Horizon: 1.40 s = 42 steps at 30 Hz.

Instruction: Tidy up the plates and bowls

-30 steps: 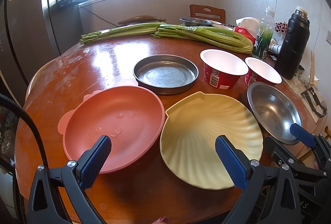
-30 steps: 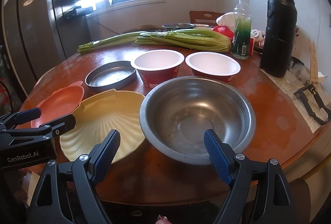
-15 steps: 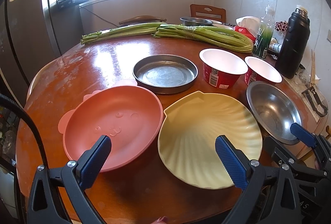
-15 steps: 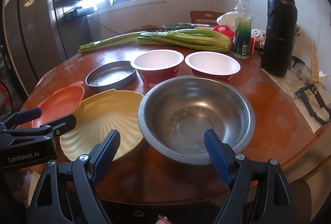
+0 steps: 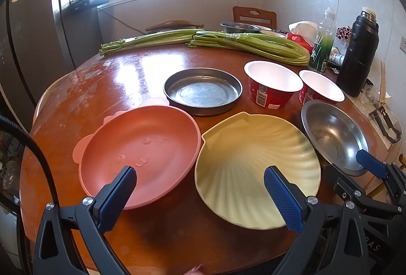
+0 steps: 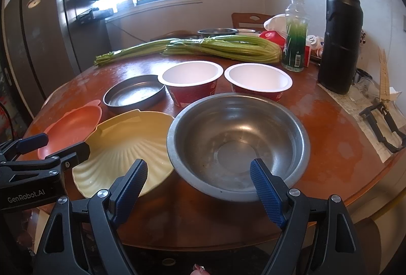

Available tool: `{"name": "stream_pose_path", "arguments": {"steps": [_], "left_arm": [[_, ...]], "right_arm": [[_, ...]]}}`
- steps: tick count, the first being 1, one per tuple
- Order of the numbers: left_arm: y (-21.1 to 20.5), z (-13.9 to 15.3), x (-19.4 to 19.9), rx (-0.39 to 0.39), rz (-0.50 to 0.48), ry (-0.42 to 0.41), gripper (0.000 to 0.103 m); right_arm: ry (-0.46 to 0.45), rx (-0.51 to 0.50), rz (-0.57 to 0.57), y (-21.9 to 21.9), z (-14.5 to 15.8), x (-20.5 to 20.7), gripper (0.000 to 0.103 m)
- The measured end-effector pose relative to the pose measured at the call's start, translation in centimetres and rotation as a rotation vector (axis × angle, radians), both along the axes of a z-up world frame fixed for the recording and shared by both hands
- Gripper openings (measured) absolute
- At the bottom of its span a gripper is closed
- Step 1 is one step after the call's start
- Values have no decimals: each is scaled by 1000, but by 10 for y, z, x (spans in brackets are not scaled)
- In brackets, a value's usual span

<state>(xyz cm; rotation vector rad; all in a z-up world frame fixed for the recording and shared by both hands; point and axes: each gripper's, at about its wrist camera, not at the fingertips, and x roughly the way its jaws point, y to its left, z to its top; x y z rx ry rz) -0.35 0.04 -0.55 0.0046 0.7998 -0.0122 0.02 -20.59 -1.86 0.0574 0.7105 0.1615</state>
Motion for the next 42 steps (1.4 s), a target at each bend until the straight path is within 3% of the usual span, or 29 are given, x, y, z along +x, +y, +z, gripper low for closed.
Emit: {"name": "stream_pose_path", "arguments": {"steps": [27, 30, 36, 42], "left_arm": [[15, 13, -8, 0, 16, -37, 101], [31, 19, -10, -10, 66, -59, 101], [85, 29, -12, -52, 205, -72, 101], [130, 19, -13, -115, 282, -25, 101]], "right_arm": [[-24, 24, 41, 9, 12, 4, 84], [-51, 29, 89, 17, 26, 13, 84], [-111, 39, 289, 61, 61, 37, 84], [8, 31, 415, 108, 51, 71, 84]]}}
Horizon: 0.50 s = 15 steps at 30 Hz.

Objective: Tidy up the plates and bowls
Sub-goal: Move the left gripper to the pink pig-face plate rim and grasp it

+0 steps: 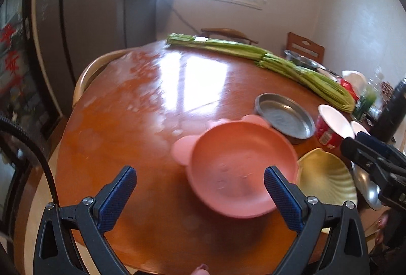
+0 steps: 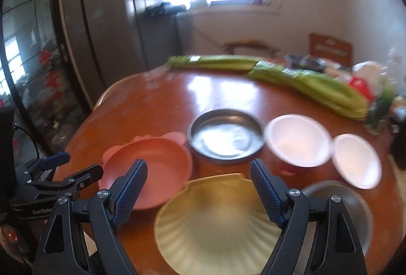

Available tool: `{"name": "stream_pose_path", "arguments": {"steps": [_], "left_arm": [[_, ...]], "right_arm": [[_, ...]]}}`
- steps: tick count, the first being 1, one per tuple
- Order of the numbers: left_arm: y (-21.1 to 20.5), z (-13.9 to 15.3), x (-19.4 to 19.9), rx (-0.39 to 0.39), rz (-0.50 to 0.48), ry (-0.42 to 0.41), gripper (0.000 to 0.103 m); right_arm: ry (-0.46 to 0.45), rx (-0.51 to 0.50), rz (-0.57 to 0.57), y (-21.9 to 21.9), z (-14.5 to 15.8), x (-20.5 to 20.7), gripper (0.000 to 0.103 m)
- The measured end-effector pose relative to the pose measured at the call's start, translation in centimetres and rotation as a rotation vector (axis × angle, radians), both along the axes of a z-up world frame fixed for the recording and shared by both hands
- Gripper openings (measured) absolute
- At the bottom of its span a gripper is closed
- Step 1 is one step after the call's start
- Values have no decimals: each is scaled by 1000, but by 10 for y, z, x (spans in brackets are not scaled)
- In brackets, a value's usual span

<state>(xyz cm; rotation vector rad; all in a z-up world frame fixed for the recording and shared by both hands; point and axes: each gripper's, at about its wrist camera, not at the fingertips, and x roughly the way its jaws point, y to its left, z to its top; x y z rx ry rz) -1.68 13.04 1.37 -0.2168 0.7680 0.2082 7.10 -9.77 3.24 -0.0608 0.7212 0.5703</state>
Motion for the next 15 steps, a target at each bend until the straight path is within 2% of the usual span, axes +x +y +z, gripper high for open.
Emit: {"name": "stream_pose_path", "arguments": {"steps": [4, 8, 12, 14, 15], "left_arm": [[12, -13, 4, -19, 4, 43, 101], [16, -27, 13, -99, -40, 85, 101], [12, -34, 19, -102, -52, 108, 101], [13, -35, 23, -97, -49, 111, 101], [13, -35, 24, -98, -49, 110, 101]], "right_arm": [[22, -36, 53, 23, -7, 7, 84], [74, -58, 87, 40, -18, 20, 84], [112, -65, 100, 50, -30, 31, 84], [140, -55, 113, 53, -35, 38, 80], [151, -57, 116, 55, -38, 41, 74]]}}
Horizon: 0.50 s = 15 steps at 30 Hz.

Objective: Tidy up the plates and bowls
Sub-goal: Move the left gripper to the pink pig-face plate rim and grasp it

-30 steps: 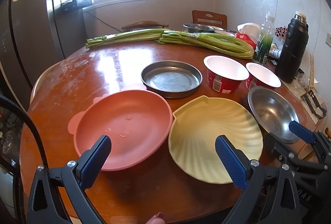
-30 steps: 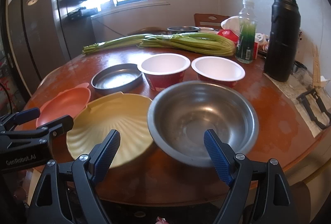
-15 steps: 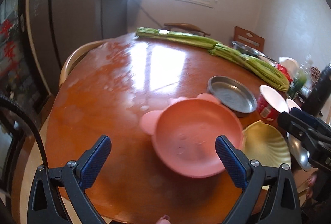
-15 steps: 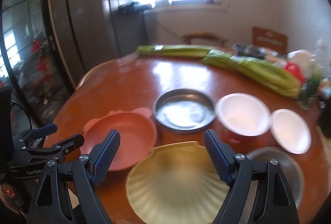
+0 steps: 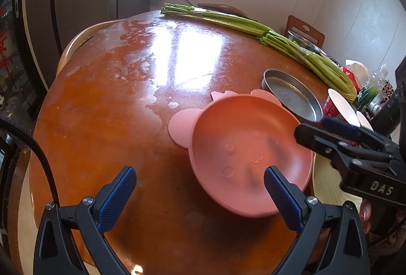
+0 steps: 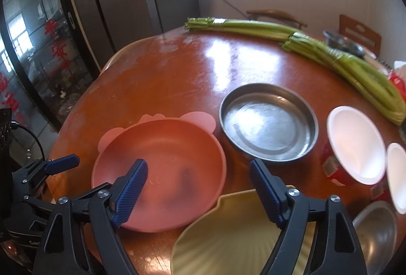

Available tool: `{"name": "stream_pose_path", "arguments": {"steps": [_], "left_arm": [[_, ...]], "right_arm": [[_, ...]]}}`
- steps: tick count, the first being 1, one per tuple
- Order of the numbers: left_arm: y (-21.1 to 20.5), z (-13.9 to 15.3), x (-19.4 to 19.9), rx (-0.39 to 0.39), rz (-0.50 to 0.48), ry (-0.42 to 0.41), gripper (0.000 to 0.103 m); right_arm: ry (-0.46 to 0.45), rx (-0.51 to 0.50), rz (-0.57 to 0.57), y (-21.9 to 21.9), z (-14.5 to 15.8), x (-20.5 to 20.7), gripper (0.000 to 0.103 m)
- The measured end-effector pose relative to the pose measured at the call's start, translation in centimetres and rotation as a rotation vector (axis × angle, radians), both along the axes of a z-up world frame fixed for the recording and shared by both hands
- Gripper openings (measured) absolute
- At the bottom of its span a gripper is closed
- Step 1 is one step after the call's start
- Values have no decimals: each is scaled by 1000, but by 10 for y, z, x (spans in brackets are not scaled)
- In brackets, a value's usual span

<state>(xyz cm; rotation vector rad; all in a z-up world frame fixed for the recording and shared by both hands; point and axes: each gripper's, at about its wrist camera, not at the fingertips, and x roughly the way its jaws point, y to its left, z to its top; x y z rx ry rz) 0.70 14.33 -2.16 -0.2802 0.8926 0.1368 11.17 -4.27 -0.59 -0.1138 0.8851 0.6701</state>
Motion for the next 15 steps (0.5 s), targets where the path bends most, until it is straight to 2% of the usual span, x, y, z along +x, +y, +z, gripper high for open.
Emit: {"name": "stream_pose_path", "arguments": {"steps": [2, 4, 8, 15], "left_arm": [[-1, -2, 4, -8, -8, 6, 101], [-3, -5, 9, -8, -15, 17, 100], [-4, -9, 16, -6, -15, 31, 89], [-8, -12, 23, -9, -32, 38, 76]], "right_arm": [[-15, -31, 1, 4, -4, 3, 70], [-33, -55, 14, 8, -7, 3, 60], [-25, -65, 17, 10, -13, 8, 56], [-8, -103, 37, 17, -24, 13, 46]]}}
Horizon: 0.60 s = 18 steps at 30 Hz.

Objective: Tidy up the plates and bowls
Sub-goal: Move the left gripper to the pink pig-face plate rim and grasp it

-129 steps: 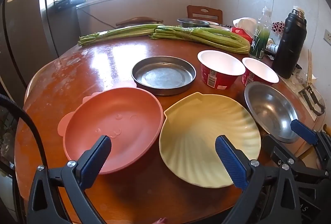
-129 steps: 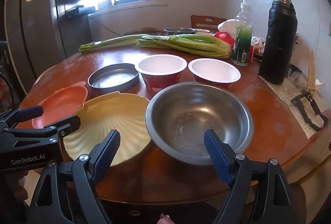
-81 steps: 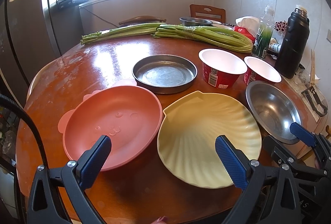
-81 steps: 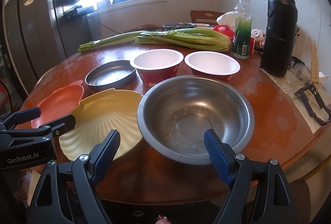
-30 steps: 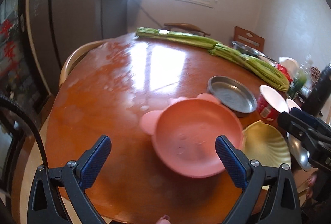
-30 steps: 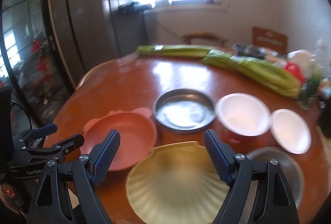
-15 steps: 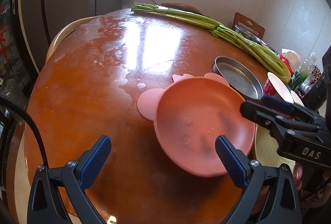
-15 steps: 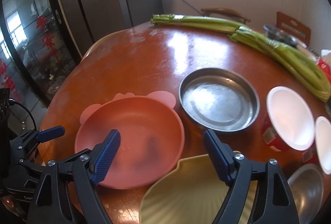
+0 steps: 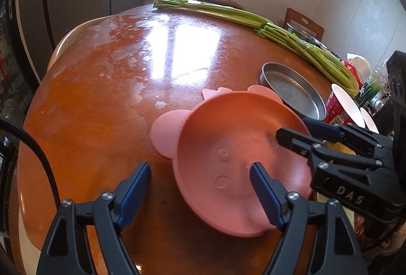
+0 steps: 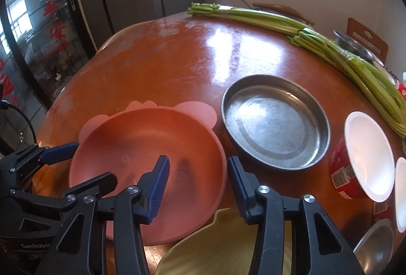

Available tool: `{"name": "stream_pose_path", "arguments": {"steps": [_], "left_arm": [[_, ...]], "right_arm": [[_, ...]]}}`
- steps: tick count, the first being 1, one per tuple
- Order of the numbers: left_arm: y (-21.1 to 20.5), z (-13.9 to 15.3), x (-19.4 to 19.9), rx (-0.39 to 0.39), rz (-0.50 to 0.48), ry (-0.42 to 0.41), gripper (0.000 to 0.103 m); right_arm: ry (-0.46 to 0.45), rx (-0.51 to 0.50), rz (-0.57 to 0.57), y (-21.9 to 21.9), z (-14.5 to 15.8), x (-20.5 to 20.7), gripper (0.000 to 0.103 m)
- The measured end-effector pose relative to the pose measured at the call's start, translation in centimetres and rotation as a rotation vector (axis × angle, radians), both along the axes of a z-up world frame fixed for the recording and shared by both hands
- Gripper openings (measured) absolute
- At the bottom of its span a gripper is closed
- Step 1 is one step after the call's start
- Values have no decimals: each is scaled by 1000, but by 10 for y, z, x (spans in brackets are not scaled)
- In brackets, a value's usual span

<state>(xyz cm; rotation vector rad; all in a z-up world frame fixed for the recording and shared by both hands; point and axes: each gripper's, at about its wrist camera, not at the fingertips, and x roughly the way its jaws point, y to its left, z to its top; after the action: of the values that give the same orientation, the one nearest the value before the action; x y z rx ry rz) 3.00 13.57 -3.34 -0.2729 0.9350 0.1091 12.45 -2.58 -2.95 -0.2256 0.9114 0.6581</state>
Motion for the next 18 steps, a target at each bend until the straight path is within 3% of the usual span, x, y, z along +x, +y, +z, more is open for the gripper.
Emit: {"name": "stream_pose_path", "arguments": {"steps": [5, 18], "left_arm": [[-2, -1, 6, -28, -24, -6, 60], [12, 12, 6, -20, -7, -40, 60]], "right_arm": [[22, 29, 1, -1, 2, 1, 44], [60, 92, -10, 4, 15, -1, 44]]}}
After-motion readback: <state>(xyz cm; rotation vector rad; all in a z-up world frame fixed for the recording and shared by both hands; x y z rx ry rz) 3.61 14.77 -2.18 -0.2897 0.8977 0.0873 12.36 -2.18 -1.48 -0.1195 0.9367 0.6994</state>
